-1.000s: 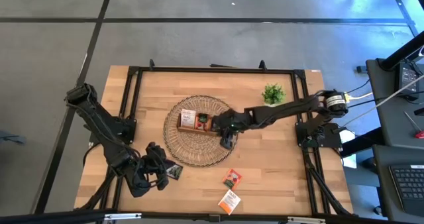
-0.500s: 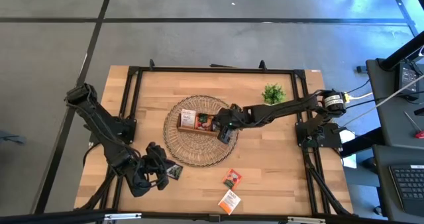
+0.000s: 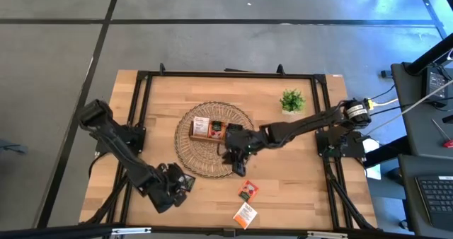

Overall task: Pick & Place Tea
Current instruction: Put the purple tea bag into the right section of the wooden organizer

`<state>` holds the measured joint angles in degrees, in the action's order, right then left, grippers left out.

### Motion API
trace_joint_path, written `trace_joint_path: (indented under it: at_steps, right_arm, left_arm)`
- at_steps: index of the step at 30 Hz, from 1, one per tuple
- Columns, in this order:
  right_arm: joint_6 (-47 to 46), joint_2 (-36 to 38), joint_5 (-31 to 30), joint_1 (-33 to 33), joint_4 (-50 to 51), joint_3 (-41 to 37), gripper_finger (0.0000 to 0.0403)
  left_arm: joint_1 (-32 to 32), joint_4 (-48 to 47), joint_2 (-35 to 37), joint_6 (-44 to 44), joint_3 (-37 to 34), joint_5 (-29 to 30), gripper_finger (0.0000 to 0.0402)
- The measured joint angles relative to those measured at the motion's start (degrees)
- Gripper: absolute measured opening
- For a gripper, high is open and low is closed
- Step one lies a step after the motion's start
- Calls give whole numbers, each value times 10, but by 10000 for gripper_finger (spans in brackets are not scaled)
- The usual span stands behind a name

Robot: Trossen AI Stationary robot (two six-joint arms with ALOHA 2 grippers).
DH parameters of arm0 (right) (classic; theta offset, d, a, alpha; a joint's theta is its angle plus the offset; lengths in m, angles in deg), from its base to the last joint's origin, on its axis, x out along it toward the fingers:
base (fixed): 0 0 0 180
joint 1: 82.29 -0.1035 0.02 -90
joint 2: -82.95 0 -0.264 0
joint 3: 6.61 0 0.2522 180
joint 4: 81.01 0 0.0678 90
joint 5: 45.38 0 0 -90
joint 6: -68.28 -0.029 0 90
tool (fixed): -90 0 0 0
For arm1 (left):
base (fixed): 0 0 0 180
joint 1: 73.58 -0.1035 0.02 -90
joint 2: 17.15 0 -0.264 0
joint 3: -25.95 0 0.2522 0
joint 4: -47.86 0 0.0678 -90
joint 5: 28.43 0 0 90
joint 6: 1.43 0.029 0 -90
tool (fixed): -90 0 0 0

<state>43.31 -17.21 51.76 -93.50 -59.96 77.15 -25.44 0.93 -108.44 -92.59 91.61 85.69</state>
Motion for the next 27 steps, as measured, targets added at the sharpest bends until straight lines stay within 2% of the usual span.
trace_joint_path:
  at_steps: [9, 14, 20, 27]
  right_arm:
    - [1, -11, -2, -30, 1, 0, 100]
    - [-69, -44, -1, -42, -16, 0, 100]
    - [-155, -110, 2, -65, -77, 0, 100]
    - [-304, -186, 21, -87, -148, -1, 100]
  left_arm:
    - [-6, 77, -83, -41, 2, -19, 2]
    - [-15, 126, -105, -30, 5, -37, 2]
    - [-17, 206, -112, 21, 2, -22, 2]
    - [-28, 265, -121, -2, 2, -7, 2]
